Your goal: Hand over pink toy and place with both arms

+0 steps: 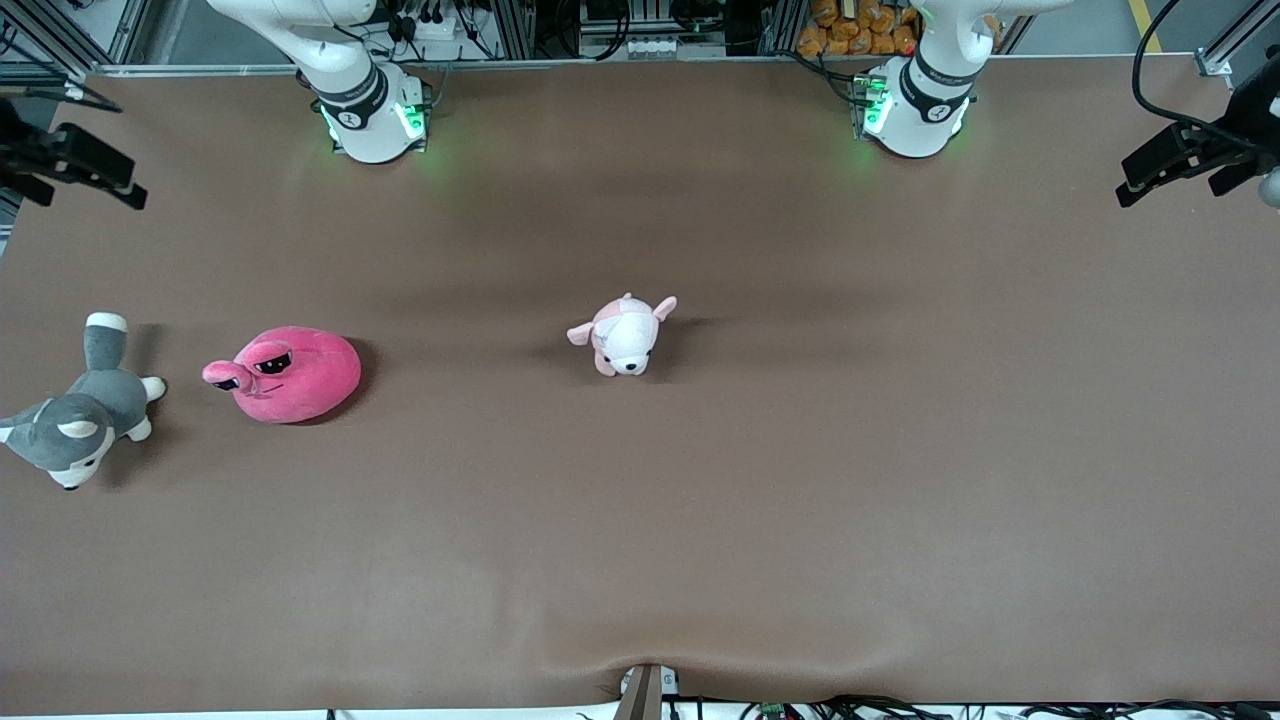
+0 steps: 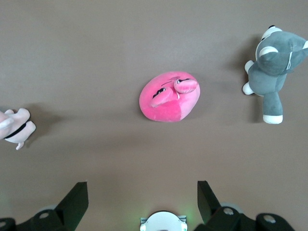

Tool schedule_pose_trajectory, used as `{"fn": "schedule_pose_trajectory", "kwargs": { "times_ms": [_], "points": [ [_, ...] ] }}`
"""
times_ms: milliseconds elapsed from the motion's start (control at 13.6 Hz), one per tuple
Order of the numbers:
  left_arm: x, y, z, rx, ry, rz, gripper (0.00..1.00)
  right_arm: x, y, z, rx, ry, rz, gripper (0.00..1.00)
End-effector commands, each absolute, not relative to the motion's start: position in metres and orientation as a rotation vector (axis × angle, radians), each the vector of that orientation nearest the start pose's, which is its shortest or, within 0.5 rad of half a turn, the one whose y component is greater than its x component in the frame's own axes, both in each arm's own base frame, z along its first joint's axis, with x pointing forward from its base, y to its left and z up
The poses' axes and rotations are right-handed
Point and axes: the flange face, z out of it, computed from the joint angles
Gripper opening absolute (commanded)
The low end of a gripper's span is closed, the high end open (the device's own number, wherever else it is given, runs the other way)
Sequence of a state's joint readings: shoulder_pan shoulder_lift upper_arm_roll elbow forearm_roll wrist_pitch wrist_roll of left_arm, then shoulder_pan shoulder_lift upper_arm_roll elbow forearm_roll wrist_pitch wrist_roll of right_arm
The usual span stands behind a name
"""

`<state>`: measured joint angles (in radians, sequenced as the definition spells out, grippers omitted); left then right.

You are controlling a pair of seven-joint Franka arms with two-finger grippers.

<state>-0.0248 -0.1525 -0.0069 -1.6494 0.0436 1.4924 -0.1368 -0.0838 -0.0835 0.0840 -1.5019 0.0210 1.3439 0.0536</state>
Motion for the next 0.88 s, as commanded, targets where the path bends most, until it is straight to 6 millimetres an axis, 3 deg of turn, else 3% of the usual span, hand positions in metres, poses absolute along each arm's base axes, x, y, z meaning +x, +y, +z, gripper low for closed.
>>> {"fn": "schedule_pose_trajectory", "kwargs": {
  "times_ms": [0, 293, 807],
  "points": [
    [0.509, -0.016, 0.667, -3.123, -0.153, -0.021, 1.00, 0.492, 0.006, 0.688, -3.152, 0.052, 0.061, 1.00],
    [0.514, -0.031, 0.658, -3.131, -0.119, 0.006, 1.00, 0.498, 0.003, 0.701, -3.159, 0.050, 0.027, 1.00],
    [0.517, -0.025, 0.658, -3.132, -0.143, 0.004, 1.00, 0.495, 0.018, 0.697, -3.185, -0.002, 0.074, 1.00]
  ]
}}
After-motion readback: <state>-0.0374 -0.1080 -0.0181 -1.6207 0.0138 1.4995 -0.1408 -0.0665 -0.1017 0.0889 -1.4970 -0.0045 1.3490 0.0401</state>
